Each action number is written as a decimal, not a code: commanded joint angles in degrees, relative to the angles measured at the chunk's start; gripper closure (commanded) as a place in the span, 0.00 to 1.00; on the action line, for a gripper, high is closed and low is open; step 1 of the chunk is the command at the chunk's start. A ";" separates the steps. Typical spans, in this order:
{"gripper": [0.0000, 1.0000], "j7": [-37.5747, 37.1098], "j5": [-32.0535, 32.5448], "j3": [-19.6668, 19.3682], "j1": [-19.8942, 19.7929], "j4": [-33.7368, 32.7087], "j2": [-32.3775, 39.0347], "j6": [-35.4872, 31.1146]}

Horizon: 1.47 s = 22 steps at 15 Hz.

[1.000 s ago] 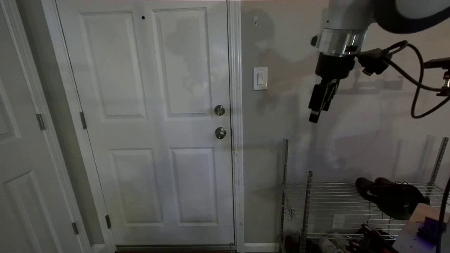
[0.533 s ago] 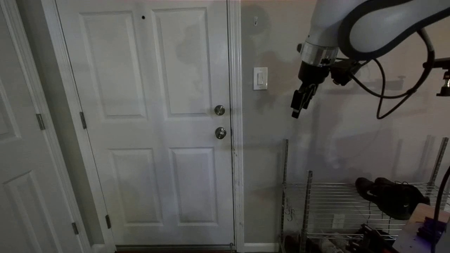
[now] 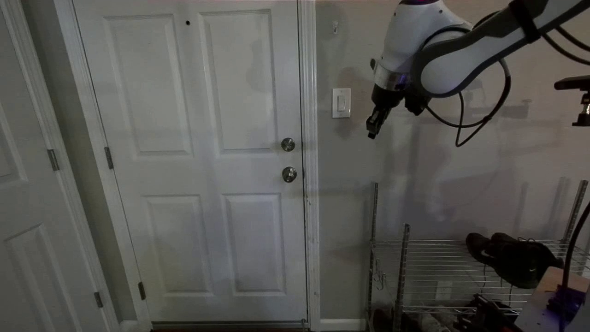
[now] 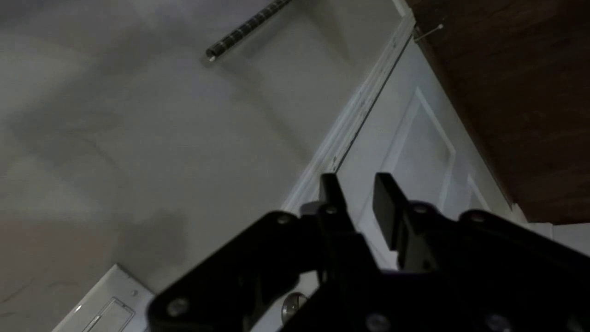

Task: Push the light switch upwards

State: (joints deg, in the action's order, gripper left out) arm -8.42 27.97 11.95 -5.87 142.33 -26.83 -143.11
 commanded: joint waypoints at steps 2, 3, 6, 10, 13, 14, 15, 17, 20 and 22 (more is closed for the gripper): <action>0.98 -7.04 12.51 1.99 -5.52 -6.71 6.70 -3.75; 1.00 -9.16 15.75 2.07 -6.04 -8.27 7.96 -3.66; 0.97 -13.02 23.02 0.64 -5.23 -13.22 12.31 -1.74; 0.98 -12.87 27.48 -2.37 -2.85 -20.31 18.85 -0.71; 0.97 -11.96 28.91 -4.82 -0.97 -25.33 22.51 -0.26; 0.97 -11.75 28.94 -5.55 -0.32 -26.86 23.52 -0.08; 0.97 -11.49 28.99 -6.19 0.25 -28.60 24.59 0.28; 0.98 -11.12 28.94 -7.40 1.27 -31.72 26.34 1.58; 0.97 -9.86 28.27 -9.03 2.50 -36.24 28.85 3.49; 0.98 -9.05 27.91 -9.90 3.05 -39.01 30.69 4.33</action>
State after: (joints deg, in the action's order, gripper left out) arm -19.43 55.18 3.69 -4.26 107.90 0.85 -140.70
